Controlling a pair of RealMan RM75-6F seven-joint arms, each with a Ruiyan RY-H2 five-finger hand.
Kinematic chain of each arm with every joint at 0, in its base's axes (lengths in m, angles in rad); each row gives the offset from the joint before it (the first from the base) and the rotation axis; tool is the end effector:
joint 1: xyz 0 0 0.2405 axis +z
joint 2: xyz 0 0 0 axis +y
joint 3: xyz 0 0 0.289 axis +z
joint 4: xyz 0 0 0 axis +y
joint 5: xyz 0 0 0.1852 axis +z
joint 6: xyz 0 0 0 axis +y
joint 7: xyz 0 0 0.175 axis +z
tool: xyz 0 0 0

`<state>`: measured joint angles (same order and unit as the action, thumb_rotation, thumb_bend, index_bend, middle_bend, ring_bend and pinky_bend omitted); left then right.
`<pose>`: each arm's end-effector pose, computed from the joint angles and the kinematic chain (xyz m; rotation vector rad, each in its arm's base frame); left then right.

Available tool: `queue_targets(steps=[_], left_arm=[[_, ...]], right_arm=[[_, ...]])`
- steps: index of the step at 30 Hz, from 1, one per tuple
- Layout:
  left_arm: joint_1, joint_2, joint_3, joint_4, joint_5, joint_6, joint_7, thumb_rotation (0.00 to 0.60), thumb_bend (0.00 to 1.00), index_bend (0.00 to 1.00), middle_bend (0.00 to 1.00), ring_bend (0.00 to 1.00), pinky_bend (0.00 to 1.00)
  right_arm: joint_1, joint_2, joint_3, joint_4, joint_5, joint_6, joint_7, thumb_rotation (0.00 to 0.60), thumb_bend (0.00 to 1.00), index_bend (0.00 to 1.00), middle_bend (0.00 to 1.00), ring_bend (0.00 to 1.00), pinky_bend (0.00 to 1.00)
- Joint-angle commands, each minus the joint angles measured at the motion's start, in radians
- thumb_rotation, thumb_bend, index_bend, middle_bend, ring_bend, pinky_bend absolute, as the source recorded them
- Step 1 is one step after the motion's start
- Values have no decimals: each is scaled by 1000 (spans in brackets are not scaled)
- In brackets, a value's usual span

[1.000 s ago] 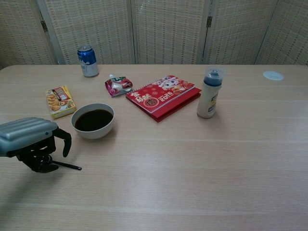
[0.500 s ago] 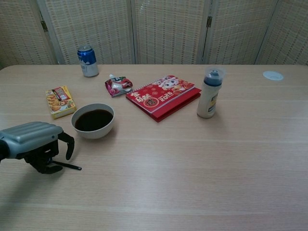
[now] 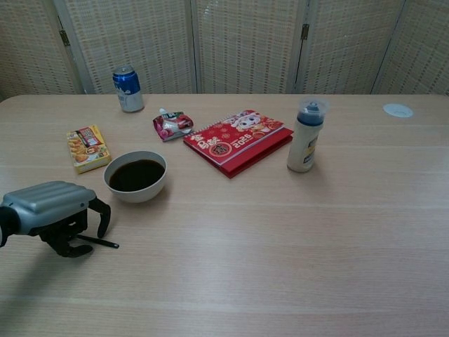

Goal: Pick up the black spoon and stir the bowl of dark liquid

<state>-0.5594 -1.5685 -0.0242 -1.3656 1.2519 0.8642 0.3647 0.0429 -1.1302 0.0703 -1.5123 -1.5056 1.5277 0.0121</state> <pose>-0.2610 0.3206 -0.0395 -2.0283 -0.9532 -0.6005 -0.3499 -0.2027 0.2115 1.3472 -0.8204 0.8612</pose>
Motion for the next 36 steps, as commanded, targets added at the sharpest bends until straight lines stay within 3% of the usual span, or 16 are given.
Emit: queue_targets(steps=[1,22,36], left_arm=[[-7,-4,3,-8,-15,6,39,600,399,510,993,977,1000],[-27,-42,21,-37,-78,77,282,600,421,528,993,977,1000],[-35,-44,30,-66,-123,96,362,600,421,522,993,977,1000]], right_arm=[[-1,-1,0,3,2,0,2,600,234,0,175,276,275],[-8,-6,0,26,13,-3,29,600,235,0,178,283,275],[-11,-10,1,37,15,-4,38,600,234,0,179,286,275]])
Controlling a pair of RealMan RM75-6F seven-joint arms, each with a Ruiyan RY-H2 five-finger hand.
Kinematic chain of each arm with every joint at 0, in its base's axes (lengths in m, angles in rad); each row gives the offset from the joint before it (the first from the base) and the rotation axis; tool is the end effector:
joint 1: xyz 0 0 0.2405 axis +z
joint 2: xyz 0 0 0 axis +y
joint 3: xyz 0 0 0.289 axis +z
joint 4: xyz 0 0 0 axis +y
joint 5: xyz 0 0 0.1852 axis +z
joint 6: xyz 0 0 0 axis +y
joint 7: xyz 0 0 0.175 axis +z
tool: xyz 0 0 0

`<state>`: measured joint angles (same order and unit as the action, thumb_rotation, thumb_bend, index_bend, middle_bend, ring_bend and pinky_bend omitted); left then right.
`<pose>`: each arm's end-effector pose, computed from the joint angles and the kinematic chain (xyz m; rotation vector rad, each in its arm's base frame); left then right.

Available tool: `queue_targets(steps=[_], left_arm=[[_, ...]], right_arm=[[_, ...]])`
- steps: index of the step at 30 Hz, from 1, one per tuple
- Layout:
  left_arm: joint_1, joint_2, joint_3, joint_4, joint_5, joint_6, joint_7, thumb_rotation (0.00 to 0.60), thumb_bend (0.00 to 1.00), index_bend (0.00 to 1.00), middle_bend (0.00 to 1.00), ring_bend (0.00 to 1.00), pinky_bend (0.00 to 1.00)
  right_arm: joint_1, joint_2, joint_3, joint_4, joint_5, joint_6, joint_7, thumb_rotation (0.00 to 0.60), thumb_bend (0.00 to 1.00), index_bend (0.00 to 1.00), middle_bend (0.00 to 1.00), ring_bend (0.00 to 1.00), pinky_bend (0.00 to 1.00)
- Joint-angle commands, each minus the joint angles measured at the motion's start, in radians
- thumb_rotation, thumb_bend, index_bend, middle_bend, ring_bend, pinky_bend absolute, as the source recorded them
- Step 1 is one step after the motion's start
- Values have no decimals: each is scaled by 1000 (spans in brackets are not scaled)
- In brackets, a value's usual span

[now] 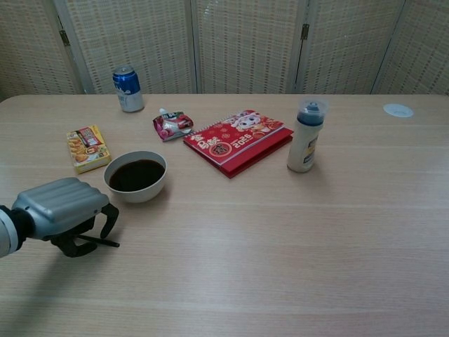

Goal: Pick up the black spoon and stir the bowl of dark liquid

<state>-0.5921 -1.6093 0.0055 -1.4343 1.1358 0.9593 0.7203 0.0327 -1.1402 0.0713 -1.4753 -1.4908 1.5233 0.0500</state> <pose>-0.2410 0.3169 -0.0497 -2.0708 -0.6920 -0.4849 -0.3602 -0.1993 0.2125 1.3240 -0.8415 0.8531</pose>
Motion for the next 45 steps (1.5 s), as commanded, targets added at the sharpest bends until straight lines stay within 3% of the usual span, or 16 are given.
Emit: queue_targets(steps=[1,28,45], left_arm=[[-3,-5,1,4,-13,0,11,600,421,522,993,977,1000],[-4,-20,20,27,-25,25,20,600,425,560,993,979,1000],[7,47,-19,-26,19,51,-126,600,450,601,993,983,1000]], right_arm=[[-1,0,0,1,0,0,1,600,234,0,179,286,275],[-5,-2,0,7,3,-1,8,600,234,0,186,293,275],[-6,-3,2,6,-3,7,8,600,234,0,194,305,275]])
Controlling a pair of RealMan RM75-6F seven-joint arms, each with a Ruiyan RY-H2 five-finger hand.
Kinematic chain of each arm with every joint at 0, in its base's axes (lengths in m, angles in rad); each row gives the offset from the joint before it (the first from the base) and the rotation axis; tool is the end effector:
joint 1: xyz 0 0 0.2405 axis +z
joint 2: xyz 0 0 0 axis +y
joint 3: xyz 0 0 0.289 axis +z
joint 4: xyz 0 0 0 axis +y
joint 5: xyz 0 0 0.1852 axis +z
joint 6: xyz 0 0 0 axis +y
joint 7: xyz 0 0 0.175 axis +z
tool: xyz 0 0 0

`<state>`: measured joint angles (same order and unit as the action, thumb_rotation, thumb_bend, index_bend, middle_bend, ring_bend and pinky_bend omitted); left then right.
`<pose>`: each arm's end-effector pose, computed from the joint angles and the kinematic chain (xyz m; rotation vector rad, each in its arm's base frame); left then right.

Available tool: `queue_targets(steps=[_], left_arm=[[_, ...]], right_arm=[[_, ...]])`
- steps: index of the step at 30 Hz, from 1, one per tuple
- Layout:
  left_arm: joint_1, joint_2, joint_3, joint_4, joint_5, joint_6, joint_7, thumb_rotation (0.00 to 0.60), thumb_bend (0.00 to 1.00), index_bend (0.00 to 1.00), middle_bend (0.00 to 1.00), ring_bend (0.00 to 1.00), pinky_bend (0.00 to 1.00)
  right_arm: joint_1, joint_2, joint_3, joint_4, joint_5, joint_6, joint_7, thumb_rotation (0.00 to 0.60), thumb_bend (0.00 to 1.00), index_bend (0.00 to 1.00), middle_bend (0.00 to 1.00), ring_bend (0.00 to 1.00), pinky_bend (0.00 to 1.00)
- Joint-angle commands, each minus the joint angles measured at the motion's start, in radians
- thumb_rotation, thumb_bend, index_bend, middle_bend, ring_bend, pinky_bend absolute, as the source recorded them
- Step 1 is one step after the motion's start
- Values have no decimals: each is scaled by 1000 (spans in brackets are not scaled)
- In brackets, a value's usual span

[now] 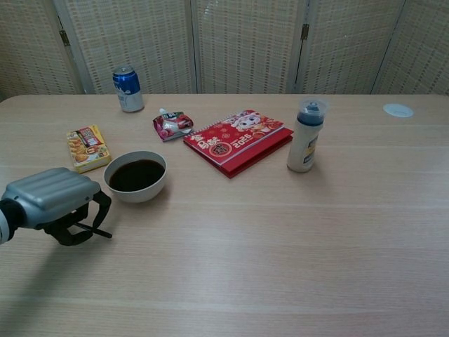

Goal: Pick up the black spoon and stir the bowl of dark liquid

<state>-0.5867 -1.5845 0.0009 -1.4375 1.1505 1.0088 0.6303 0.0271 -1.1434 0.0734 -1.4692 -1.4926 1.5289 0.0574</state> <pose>-0.2436 0.3240 -0.0328 -1.9960 -0.7430 -0.5526 -0.3612 -0.1976 0.2131 1.3170 -0.8415 0.8578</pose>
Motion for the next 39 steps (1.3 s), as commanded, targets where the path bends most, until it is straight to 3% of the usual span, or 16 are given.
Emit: queue_targets(steps=[1,11,17,27,39], left_arm=[[4,37,-26,-44,-2,-4,-72,600,450,602,993,983,1000],[9,178,-177,-186,-54,-41,-427,600,452,613,993,983,1000],[2,186,-261,-193,-83,-31,-576,600,461,629,996,989,1000],[-57,92,-324,-133,-141,-83,-710,600,477,647,1000,990,1000],[-120,-98,-334,26,-214,-63,-689,600,476,649,1000,990,1000]], right_arm=[[-1,0,0,0,-2,3,0,600,234,0,194,305,275],[-3,1,0,-1,-4,7,2,600,234,0,194,305,275],[-6,0,-2,-1,-6,9,3,600,235,0,194,305,275],[-10,3,-4,-2,-5,12,5,600,234,0,194,305,275],[-13,6,-2,-1,1,9,12,600,234,0,194,307,275]])
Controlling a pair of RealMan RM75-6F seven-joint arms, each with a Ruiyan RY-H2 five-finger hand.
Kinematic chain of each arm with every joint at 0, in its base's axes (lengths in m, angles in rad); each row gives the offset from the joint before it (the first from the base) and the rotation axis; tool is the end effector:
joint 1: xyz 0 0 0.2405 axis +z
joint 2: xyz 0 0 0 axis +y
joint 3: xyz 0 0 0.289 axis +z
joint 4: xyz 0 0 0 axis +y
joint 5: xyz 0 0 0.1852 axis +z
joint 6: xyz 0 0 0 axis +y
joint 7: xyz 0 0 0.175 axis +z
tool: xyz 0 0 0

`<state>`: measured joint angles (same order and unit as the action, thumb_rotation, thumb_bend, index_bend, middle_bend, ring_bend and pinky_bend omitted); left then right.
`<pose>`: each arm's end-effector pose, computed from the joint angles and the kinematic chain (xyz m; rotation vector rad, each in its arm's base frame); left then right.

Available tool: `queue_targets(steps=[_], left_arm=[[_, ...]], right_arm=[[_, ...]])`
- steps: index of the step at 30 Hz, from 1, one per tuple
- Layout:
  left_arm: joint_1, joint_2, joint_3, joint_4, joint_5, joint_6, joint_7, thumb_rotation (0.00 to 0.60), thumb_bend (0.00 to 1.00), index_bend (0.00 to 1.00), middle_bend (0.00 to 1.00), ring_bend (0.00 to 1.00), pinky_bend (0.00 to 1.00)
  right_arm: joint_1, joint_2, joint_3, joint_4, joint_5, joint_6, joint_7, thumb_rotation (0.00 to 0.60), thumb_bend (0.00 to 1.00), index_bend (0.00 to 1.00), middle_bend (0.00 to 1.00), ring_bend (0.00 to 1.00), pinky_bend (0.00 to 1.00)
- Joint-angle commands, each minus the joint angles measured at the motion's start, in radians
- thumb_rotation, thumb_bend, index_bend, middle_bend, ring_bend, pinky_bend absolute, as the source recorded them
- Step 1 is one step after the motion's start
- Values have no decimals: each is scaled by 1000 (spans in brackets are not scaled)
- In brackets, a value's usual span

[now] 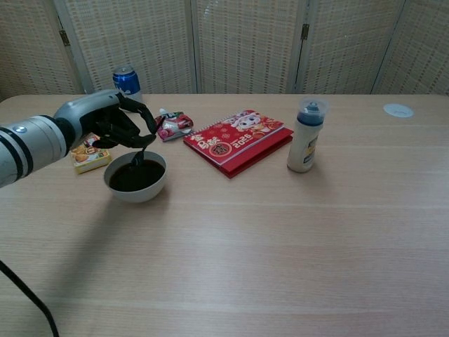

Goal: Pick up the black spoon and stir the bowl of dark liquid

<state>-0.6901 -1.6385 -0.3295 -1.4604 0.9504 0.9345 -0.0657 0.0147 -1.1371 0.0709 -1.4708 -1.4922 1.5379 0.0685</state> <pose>-0.1713 0.3987 -0.0126 -1.4218 -1.5936 -1.2389 -0.3630 -0.1926 0.2162 1.3054 -0.8477 0.8574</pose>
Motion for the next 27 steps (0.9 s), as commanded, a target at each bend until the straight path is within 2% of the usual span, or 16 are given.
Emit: queue_targets(steps=[1,8,16,21,27], left_arm=[[-20,-64,-2,73,-16,16,10,600,476,649,1000,990,1000],[-37,-160,4,202,-20,30,22,600,476,654,1000,990,1000],[-37,-211,4,304,-14,30,22,600,476,654,1000,990,1000],[-16,-193,16,297,5,32,16,600,476,655,1000,990,1000],[13,-155,37,231,37,46,22,600,476,655,1000,990,1000]], right_arm=[[0,0,0,1,1,-1,1,600,235,0,194,308,275],[1,-1,1,4,6,-8,4,600,234,0,194,319,275],[2,-3,5,11,13,-12,10,600,236,0,197,327,275],[6,-5,5,17,11,-17,13,600,237,0,199,329,275],[10,-9,6,21,10,-21,15,600,239,0,200,331,275]])
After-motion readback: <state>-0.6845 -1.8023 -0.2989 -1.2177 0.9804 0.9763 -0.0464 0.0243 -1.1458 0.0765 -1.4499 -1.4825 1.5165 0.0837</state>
